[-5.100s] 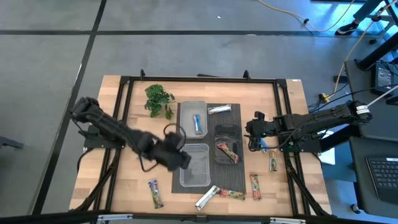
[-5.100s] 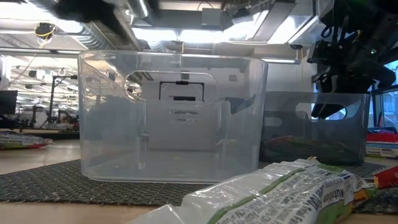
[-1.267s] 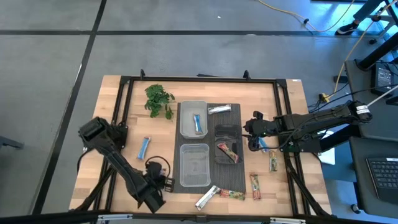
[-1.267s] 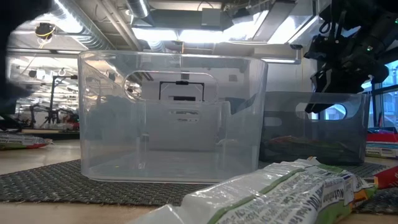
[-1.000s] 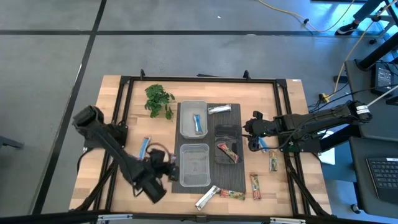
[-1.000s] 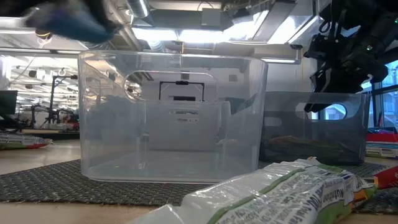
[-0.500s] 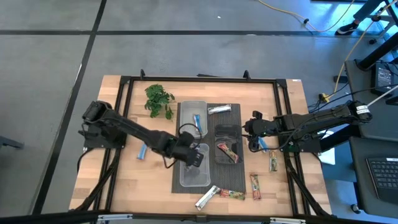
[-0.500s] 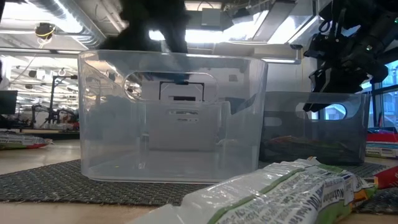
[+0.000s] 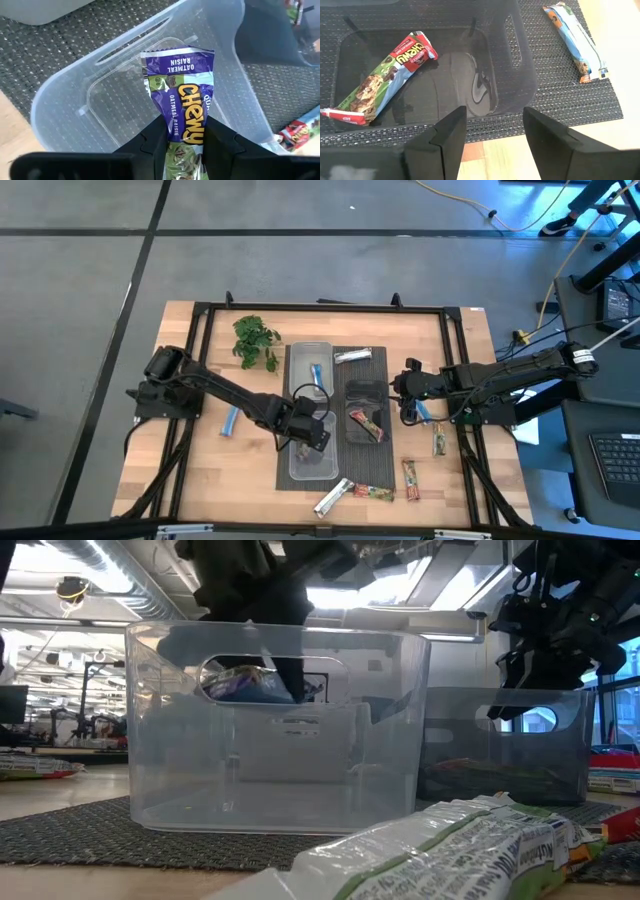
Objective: Pick and place Granola Bars by type
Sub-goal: Put the blue granola bar into the transparent bin
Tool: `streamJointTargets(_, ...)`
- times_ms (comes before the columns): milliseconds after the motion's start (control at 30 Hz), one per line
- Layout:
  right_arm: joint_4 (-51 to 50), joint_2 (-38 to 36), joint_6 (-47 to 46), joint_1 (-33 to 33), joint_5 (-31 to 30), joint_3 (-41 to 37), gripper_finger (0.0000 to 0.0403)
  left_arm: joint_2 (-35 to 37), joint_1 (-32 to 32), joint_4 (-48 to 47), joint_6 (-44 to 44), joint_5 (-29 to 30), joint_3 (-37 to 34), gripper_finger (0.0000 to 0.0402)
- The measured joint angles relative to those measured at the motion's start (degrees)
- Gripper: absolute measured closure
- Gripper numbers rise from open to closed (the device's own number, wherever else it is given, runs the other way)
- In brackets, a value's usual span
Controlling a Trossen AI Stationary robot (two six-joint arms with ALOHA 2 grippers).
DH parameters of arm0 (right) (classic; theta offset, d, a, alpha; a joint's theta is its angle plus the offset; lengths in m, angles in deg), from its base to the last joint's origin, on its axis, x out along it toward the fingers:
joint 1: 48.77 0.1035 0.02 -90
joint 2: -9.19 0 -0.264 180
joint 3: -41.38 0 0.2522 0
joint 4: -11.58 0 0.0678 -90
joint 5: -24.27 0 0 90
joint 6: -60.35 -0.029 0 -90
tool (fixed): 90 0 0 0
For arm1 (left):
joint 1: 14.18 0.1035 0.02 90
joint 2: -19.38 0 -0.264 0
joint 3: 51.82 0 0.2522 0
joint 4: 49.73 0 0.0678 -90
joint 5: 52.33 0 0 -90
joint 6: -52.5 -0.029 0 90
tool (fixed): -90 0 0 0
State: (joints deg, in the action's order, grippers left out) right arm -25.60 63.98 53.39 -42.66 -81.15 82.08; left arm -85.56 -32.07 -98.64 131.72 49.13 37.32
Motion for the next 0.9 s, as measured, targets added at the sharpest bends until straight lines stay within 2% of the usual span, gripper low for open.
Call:
streamJointTargets(567, -0.02, 0.0, 0.04, 0.0, 0.02, 0.0, 0.0205, 0.0, 0.0, 1.33, -2.5, -0.72, 0.0, 0.0306)
streamJointTargets(900, 0.04, 0.0, -5.16, 0.0, 0.04, 0.0, 0.0205, 0.0, 0.04, 1.79, -3.31, -1.29, 0.0, 0.0266)
